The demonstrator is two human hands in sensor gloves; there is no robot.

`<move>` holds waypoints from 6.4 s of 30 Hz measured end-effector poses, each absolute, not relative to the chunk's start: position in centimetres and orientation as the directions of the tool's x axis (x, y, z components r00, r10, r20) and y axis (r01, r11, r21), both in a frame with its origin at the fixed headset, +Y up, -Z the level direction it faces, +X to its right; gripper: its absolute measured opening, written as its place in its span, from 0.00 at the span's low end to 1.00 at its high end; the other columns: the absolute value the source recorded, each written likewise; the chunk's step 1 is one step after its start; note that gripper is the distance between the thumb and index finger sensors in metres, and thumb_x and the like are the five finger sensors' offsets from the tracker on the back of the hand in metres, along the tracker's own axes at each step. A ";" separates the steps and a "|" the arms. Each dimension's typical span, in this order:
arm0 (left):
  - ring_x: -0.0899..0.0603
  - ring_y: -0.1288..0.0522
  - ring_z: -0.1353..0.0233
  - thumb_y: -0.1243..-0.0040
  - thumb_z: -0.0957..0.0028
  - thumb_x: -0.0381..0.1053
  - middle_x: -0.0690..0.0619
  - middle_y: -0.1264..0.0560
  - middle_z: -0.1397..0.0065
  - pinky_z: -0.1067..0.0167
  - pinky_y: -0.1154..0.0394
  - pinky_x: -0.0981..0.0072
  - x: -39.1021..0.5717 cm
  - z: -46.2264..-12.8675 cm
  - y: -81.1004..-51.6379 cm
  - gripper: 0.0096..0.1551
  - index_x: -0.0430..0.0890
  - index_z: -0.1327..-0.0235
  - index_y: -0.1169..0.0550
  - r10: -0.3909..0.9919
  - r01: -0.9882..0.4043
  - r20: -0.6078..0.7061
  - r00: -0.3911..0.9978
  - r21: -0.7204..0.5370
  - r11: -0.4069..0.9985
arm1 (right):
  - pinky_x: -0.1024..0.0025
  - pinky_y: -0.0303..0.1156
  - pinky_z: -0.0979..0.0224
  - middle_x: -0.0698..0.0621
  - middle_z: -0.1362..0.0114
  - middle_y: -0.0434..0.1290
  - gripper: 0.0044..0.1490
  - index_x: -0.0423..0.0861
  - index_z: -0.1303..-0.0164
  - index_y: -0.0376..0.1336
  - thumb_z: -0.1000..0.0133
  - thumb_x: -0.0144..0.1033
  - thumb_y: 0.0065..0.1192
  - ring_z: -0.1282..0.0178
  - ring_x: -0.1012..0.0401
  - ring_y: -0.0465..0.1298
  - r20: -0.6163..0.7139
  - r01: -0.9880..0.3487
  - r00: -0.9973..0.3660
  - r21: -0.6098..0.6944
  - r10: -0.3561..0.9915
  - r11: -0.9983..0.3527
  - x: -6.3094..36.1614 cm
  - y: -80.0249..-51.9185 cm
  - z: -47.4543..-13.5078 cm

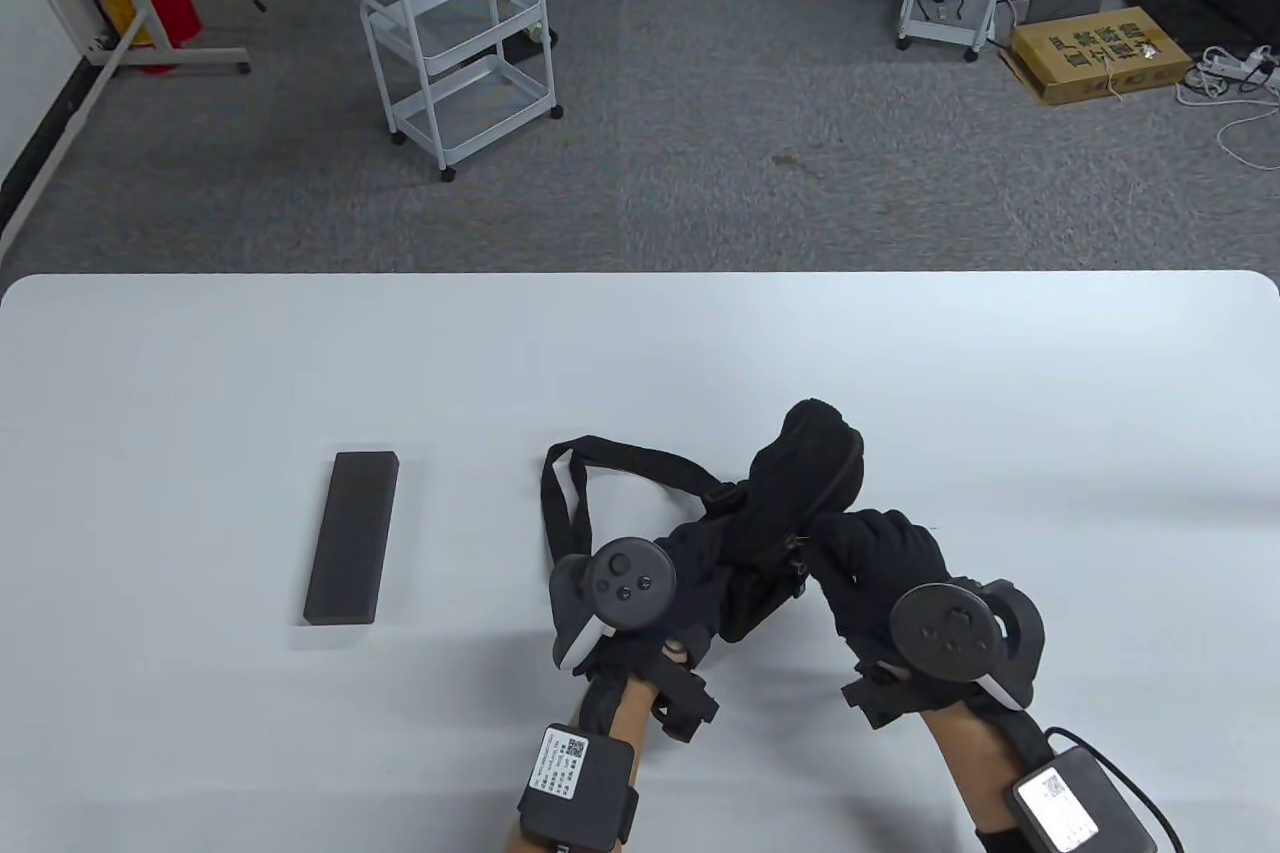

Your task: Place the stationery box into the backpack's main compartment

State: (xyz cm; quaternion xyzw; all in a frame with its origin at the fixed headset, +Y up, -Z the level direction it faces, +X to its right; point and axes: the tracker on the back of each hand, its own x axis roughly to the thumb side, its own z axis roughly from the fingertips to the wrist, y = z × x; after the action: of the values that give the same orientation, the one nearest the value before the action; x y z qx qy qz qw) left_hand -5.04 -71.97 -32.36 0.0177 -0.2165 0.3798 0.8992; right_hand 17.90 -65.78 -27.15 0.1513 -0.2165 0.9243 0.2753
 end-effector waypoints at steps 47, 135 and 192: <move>0.35 0.27 0.34 0.47 0.45 0.44 0.46 0.26 0.29 0.45 0.21 0.36 -6.6 -32.5 -71.7 0.26 0.49 0.32 0.24 0.669 -0.687 0.461 0.583 -0.160 0.709 | 0.40 0.67 0.30 0.46 0.43 0.75 0.24 0.41 0.38 0.67 0.40 0.40 0.63 0.46 0.49 0.77 0.205 -0.674 -0.732 -0.352 0.649 -0.649 24.5 -64.6 -29.0; 0.24 0.73 0.22 0.44 0.41 0.52 0.36 0.67 0.16 0.29 0.66 0.25 -21.3 -33.3 -72.8 0.50 0.45 0.16 0.58 0.515 -0.468 -0.248 0.821 0.224 0.855 | 0.31 0.58 0.21 0.47 0.23 0.68 0.31 0.49 0.24 0.61 0.40 0.36 0.63 0.20 0.41 0.68 0.238 -0.917 -0.378 0.036 0.895 -0.397 26.3 -70.3 -31.8; 0.16 0.40 0.33 0.42 0.40 0.53 0.30 0.40 0.20 0.38 0.33 0.25 -18.1 -32.9 -62.9 0.32 0.39 0.27 0.25 0.724 -0.789 0.316 0.613 0.297 0.538 | 0.31 0.58 0.21 0.46 0.23 0.67 0.32 0.47 0.23 0.60 0.39 0.36 0.63 0.20 0.39 0.66 0.114 -0.918 -0.396 -0.069 0.911 -0.390 29.7 -71.3 -32.3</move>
State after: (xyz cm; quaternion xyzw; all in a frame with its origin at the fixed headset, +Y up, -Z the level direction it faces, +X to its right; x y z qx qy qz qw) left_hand -18.09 -62.94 -32.93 0.2086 -0.0773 0.4329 0.8736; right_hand 29.69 -71.35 -32.28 0.0289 -0.0603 0.8332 0.5489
